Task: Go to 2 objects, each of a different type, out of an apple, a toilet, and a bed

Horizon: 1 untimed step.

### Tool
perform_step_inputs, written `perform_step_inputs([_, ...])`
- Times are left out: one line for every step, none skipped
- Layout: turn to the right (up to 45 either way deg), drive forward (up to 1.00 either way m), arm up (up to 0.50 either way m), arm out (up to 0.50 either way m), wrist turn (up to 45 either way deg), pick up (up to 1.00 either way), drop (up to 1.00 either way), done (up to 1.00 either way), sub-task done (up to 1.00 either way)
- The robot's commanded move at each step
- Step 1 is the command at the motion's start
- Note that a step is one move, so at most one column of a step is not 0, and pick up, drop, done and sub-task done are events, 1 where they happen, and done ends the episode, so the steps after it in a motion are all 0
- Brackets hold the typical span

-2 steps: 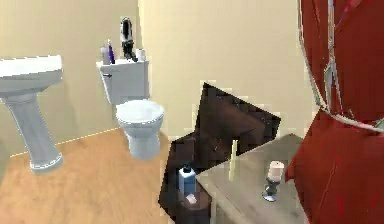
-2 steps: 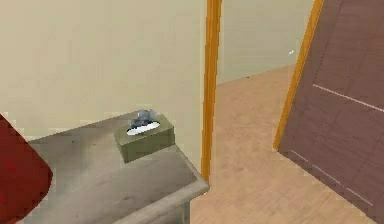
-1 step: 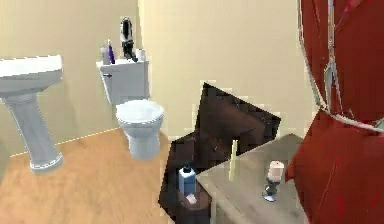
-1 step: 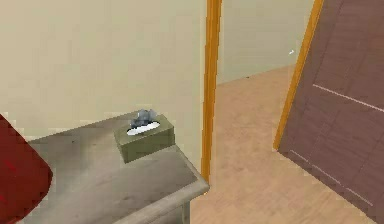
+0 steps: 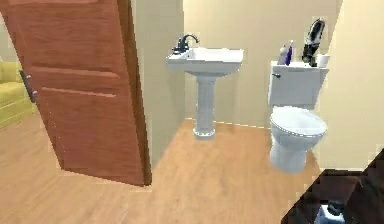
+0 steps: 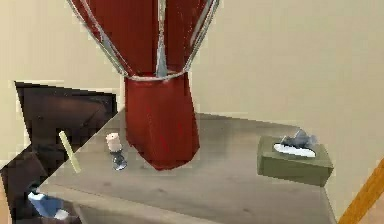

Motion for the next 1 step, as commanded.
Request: perform_step_inputs([-45.0,0.0,0.0,0.0,0.0,0.0,0.0,0.0,0.0])
